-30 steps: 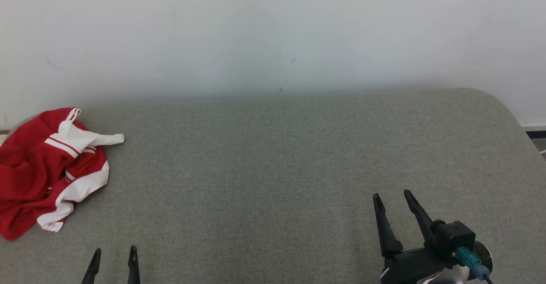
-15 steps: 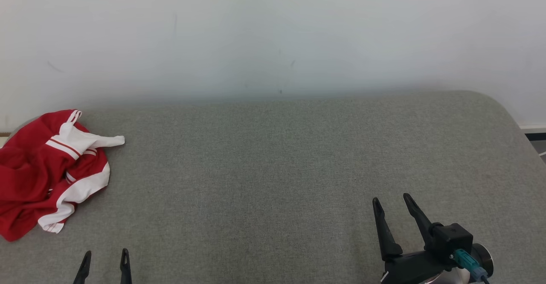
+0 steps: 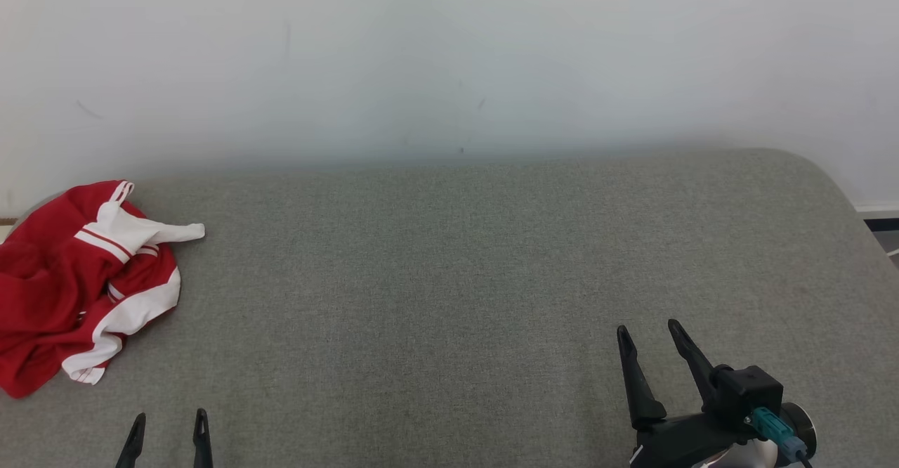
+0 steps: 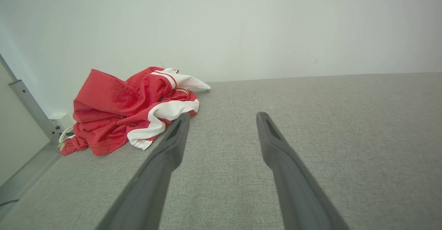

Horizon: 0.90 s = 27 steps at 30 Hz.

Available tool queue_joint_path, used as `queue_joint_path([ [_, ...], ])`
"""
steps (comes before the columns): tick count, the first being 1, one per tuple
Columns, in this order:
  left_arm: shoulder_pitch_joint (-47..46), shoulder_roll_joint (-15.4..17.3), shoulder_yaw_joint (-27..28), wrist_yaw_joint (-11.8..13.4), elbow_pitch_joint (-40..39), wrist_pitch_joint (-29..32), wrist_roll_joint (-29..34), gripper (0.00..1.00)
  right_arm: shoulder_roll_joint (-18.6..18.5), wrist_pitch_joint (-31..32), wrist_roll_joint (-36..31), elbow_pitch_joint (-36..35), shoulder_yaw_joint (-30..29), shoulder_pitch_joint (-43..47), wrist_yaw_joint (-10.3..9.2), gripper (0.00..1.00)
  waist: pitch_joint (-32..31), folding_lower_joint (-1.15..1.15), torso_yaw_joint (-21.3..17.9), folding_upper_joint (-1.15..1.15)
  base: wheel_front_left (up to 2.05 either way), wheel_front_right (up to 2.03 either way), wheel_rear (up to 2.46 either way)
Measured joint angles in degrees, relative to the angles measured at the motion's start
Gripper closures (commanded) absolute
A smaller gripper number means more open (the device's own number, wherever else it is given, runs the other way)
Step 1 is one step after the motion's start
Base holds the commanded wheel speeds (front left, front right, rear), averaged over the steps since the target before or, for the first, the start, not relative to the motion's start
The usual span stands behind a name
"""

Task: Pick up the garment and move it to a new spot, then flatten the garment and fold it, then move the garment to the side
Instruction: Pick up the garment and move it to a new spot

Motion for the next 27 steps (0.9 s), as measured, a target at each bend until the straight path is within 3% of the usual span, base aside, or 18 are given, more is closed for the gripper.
queue_joint_path([
  [14,0.3,0.1,-0.1,0.6,-0.7,0.3,-0.9,0.0,0.2,0.3,0.1,-0.3,-0.3,0.8,0.0,0.0,0.0,0.0,2.2,0.0,0.0,0.0,0.0],
  [27,1.5,1.0,0.3,1.2,-2.3,1.0,-1.5,0.0,0.5,-0.3,0.8,1.0,0.6,1.2,0.0,0.0,0.1,0.0,10.2,0.0,0.0,0.0,0.0],
])
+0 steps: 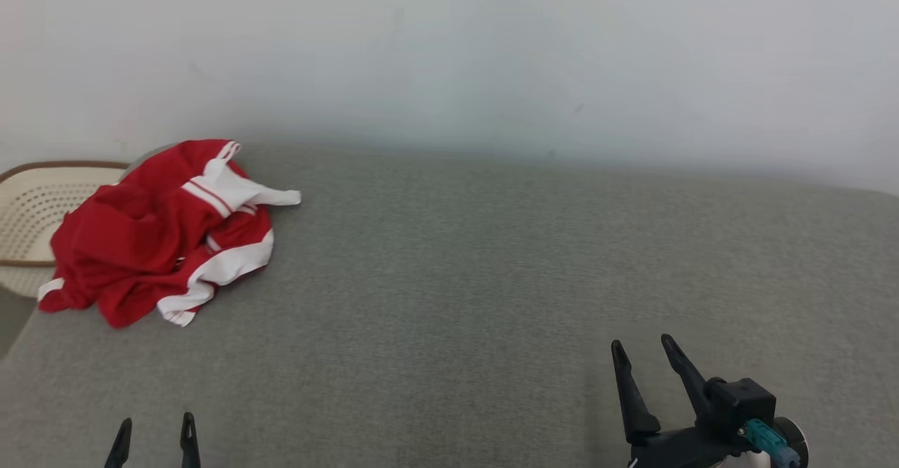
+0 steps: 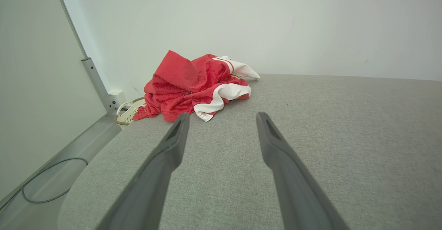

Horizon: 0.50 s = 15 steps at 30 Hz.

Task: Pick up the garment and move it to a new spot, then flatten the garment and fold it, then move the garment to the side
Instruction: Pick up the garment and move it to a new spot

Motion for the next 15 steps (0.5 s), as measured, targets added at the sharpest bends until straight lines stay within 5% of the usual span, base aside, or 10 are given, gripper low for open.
queue_joint_path([
  [15,0.7,0.5,0.4,0.4,-0.6,0.9,-1.6,0.0,0.3,-0.6,0.8,1.5,0.9,0.0,0.0,0.0,-0.3,0.0,9.8,0.0,0.0,0.0,0.0],
])
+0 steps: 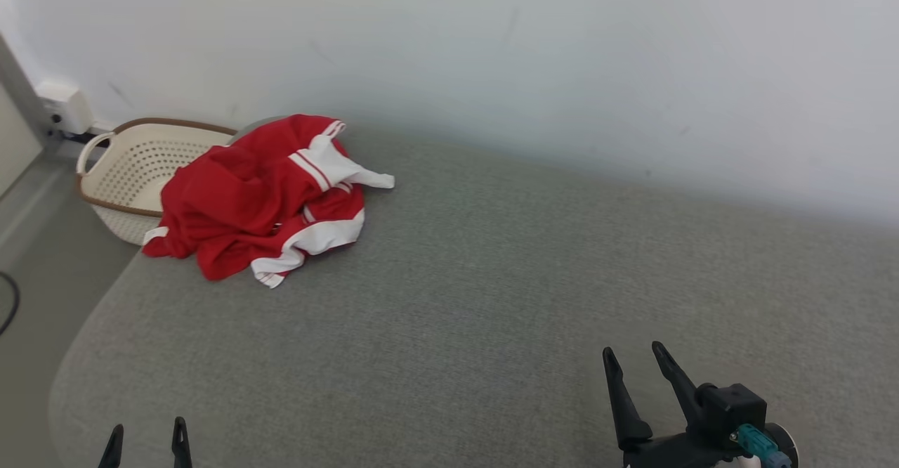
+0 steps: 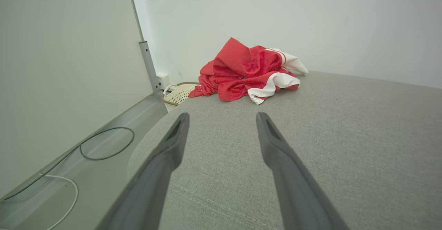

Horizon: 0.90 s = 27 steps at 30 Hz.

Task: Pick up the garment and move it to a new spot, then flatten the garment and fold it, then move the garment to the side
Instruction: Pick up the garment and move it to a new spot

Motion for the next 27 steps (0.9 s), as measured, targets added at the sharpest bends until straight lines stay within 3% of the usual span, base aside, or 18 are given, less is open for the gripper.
queue_joint_path([
  [14,1.2,0.6,0.8,0.7,-0.8,0.2,-1.2,0.0,0.2,-0.5,1.1,1.1,1.2,-0.1,0.0,0.0,-1.0,0.0,6.8,0.01,0.0,0.0,0.0],
  [27,1.4,0.8,1.1,1.5,-1.2,0.1,-1.9,0.0,0.2,-0.9,2.0,2.1,2.5,-1.0,0.0,0.0,-0.9,0.0,7.1,0.01,0.0,0.0,0.0],
])
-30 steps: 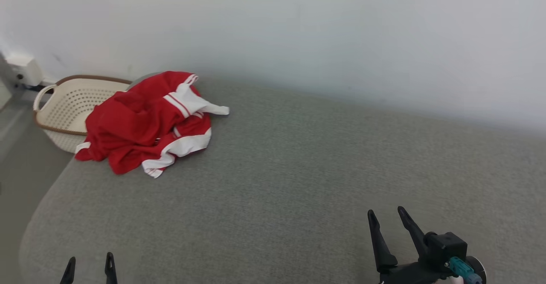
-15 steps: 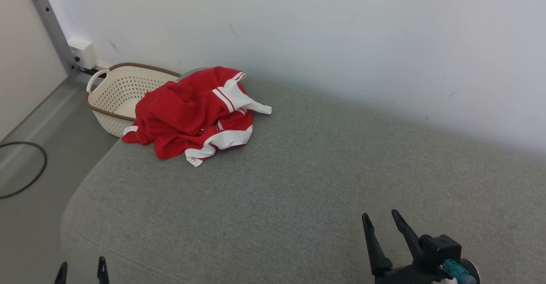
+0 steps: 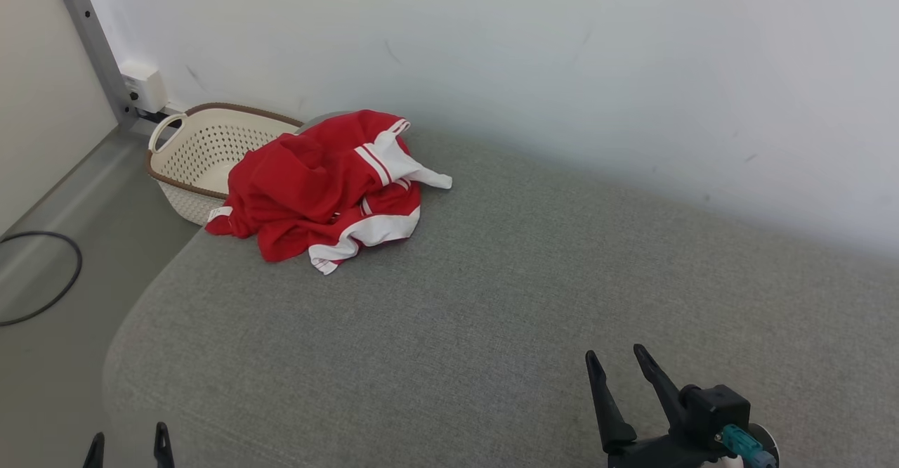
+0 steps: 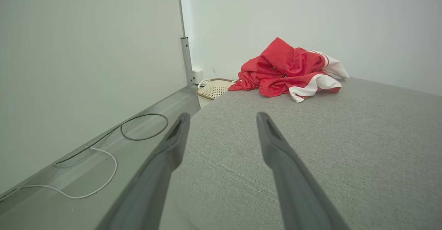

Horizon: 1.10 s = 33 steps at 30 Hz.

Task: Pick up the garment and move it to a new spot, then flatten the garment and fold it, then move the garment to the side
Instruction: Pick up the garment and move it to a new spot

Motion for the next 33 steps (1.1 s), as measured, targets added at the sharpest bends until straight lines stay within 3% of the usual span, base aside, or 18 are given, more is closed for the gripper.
queue_joint_path([
  [9,-3.8,0.3,-1.1,-2.1,0.2,-0.1,-2.3,0.0,-0.1,-0.1,0.2,0.1,0.5,-0.4,0.0,0.0,0.6,0.0,-2.5,0.0,0.0,0.0,0.0],
  [18,-15.5,3.0,-0.7,-5.2,1.4,0.2,-4.7,0.0,-0.5,0.0,0.0,-0.4,1.4,-2.6,0.0,0.0,2.4,0.0,-6.6,0.0,0.0,0.0,0.0],
  [33,-35.7,10.8,3.5,-8.8,10.9,3.5,-9.4,0.0,-1.8,-0.3,-0.4,-1.6,1.0,-8.0,0.0,0.0,9.7,0.01,-16.0,0.0,0.0,0.0,0.0],
])
